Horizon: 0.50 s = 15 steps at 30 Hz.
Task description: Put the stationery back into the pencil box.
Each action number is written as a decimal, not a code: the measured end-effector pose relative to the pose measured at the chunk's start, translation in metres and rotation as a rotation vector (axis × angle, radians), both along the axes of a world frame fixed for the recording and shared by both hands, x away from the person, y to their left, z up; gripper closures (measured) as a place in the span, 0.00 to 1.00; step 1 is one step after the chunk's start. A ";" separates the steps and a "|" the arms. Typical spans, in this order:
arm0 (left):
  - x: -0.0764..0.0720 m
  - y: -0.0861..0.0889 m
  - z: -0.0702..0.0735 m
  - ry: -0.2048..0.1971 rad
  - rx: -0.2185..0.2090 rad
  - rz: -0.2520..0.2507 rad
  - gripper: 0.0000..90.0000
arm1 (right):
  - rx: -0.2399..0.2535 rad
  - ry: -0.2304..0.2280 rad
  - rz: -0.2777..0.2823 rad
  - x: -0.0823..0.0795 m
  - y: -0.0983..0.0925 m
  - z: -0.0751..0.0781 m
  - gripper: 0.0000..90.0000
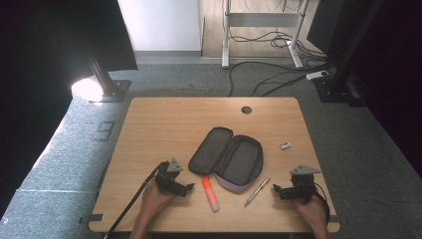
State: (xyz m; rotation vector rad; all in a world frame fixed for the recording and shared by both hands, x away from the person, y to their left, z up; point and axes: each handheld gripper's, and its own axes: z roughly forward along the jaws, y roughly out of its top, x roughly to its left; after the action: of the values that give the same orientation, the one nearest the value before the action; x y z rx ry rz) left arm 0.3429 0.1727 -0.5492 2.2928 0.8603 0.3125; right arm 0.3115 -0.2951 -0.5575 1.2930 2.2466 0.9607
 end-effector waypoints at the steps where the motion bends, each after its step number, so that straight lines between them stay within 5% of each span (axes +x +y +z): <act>1: 0.000 0.000 0.000 0.000 0.000 0.001 0.00 | 0.004 -0.003 -0.005 0.000 -0.001 0.000 0.01; 15: 0.000 0.000 0.000 0.000 0.000 0.001 0.00 | 0.054 0.017 -0.022 0.006 -0.008 0.006 0.02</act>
State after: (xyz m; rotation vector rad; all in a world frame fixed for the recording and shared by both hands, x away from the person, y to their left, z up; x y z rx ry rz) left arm 0.3428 0.1726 -0.5492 2.2925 0.8615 0.3134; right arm 0.3175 -0.3030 -0.5514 1.3514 2.2288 1.0127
